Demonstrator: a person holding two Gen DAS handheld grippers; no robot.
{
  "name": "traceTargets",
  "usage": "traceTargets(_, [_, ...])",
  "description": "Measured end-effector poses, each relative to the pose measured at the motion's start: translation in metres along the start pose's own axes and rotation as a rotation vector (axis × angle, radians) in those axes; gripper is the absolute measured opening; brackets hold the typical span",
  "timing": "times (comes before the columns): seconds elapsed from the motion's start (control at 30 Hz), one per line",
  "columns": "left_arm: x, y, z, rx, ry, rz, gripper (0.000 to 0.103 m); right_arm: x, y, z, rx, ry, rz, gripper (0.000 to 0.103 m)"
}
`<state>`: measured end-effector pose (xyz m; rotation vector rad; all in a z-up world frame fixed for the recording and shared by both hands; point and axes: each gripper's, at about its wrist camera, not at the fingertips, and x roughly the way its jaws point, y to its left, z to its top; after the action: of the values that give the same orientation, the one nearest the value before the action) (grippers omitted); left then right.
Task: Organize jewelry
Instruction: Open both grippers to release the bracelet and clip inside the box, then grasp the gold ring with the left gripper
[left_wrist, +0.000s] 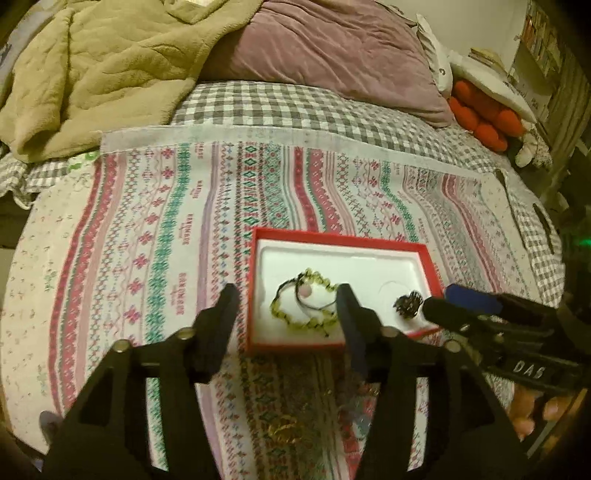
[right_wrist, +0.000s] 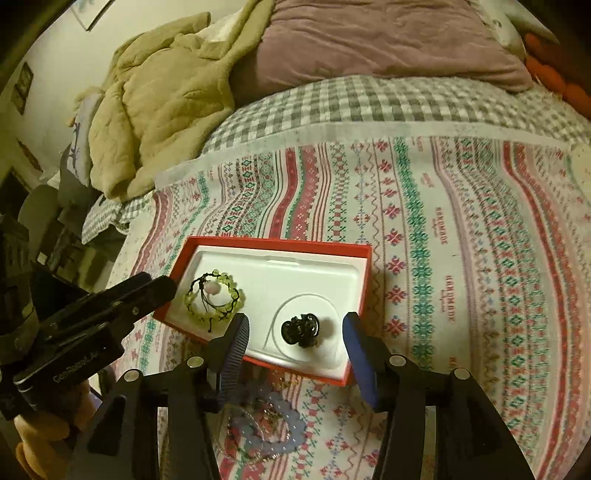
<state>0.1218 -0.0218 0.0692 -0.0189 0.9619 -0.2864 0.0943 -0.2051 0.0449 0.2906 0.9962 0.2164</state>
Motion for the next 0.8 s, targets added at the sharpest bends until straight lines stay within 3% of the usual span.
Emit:
traceTargets(0.2, [-0.016, 0.002, -0.015, 0.003, 0.013, 0.045, 0.082, -0.021, -0.007, -0.013, 0.008, -0.008, -0.036, 0.066])
traceTargets(0.4, [-0.028, 0.004, -0.031, -0.003, 0.045, 0.075, 0.085, -0.038, -0.008, -0.029, 0.008, -0.003, -0.069, 0.075])
traceTargets(0.8, [-0.027, 0.006, -0.075, 0.041, 0.13, 0.068, 0.086, -0.03, -0.006, -0.065, -0.006, 0.099, -0.101, 0.076])
